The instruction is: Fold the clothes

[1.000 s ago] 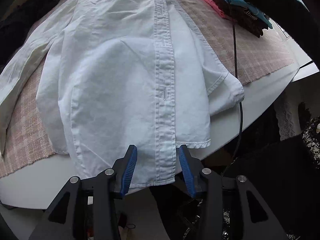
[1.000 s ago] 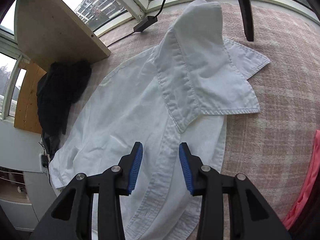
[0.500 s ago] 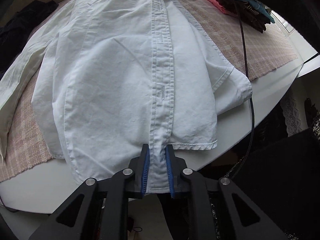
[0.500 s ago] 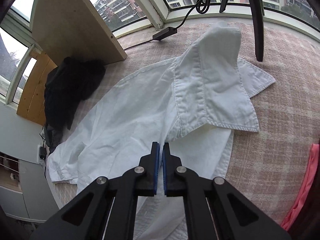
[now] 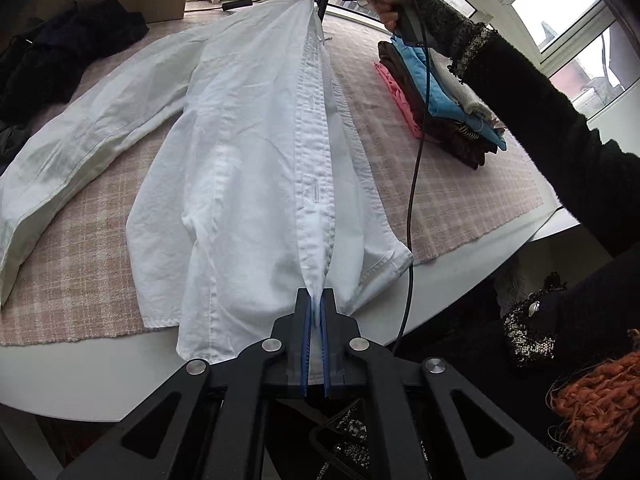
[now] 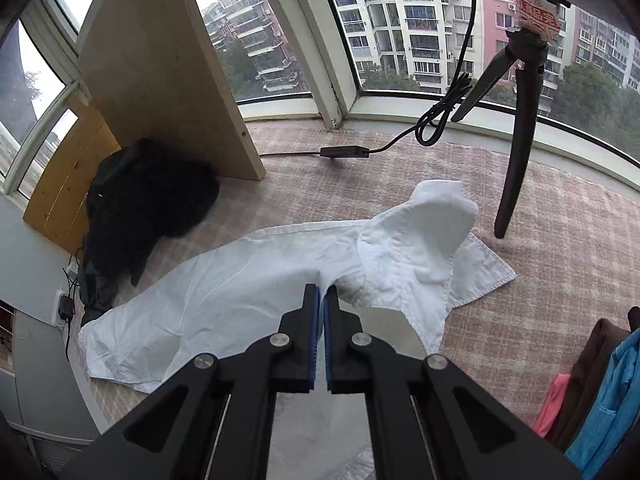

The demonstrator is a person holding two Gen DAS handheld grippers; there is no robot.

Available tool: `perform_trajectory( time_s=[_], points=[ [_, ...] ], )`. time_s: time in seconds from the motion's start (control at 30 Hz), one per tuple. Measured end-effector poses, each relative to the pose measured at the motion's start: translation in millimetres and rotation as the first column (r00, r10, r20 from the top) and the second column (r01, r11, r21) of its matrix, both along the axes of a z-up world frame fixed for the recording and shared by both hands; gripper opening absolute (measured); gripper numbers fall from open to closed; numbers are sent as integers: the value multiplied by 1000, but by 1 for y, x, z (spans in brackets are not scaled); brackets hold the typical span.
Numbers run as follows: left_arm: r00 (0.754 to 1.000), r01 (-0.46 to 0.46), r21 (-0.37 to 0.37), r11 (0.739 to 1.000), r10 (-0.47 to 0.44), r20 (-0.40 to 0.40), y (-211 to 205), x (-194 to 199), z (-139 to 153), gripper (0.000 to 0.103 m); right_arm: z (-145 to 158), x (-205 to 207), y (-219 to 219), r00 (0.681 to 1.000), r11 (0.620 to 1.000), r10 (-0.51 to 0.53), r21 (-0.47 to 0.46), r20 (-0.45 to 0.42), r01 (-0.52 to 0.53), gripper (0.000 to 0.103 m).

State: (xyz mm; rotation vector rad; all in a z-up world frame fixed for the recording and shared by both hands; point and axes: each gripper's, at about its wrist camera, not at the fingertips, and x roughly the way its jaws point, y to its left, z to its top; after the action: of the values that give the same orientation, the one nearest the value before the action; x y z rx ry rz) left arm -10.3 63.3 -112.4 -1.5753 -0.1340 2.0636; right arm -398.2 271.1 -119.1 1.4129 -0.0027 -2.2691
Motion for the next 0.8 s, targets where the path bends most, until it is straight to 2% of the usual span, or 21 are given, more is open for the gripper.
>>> perform_trajectory(
  time_s=[0.07, 0.13, 0.23, 0.27, 0.3, 0.37, 0.4, 0.47, 0.5, 0.53, 0.63, 0.7, 0.8],
  points=[
    [1000, 14, 1, 1000, -14, 22, 2, -4, -4, 7, -12, -1, -8, 999, 992, 8, 124, -32, -4, 3],
    [999, 21, -28, 999, -20, 48, 6, -12, -13, 8, -29, 1, -12, 1000, 980, 20, 196, 15, -22, 4],
    [997, 39, -148, 988, -28, 74, 7, -16, -31, 10, -29, 24, -2, 999, 973, 25, 229, 40, -33, 10],
    [996, 42, -176, 983, -28, 83, 4, -16, -36, 12, -22, 39, 6, 999, 974, 36, 221, 31, -42, 17],
    [996, 43, -197, 979, -26, 89, 1, -16, -38, 15, -16, 54, 14, 999, 976, 46, 212, 21, -49, 28],
    [996, 38, -228, 973, -19, 83, -6, -13, -36, 21, -4, 96, 32, 998, 986, 67, 154, 17, -69, 39],
    [998, 30, -245, 969, -13, 69, -9, -10, -32, 24, -1, 119, 42, 996, 990, 81, 113, 26, -83, 39],
    [999, 22, -277, 961, -14, 32, -8, -3, -20, 36, -9, 171, 54, 987, 992, 125, 5, 100, -126, 39],
    [1000, 30, -284, 958, -28, 11, -5, 2, -13, 37, -15, 198, 58, 979, 988, 149, -46, 139, -144, 39],
    [999, 45, -282, 958, -49, -8, 1, 6, -8, 38, -25, 226, 59, 971, 984, 171, -71, 167, -162, 39],
    [990, 118, -255, 960, -135, -51, 30, 13, -1, 53, -55, 286, 56, 951, 975, 208, -125, 228, -184, 40],
    [976, 193, -249, 949, -211, -47, 56, 13, -9, 53, -69, 308, 53, 943, 969, 225, -161, 247, -189, 40],
    [948, 303, -292, 907, -319, -10, 89, 11, -35, 53, -78, 322, 54, 941, 966, 222, -191, 255, -176, 40]
  ],
)
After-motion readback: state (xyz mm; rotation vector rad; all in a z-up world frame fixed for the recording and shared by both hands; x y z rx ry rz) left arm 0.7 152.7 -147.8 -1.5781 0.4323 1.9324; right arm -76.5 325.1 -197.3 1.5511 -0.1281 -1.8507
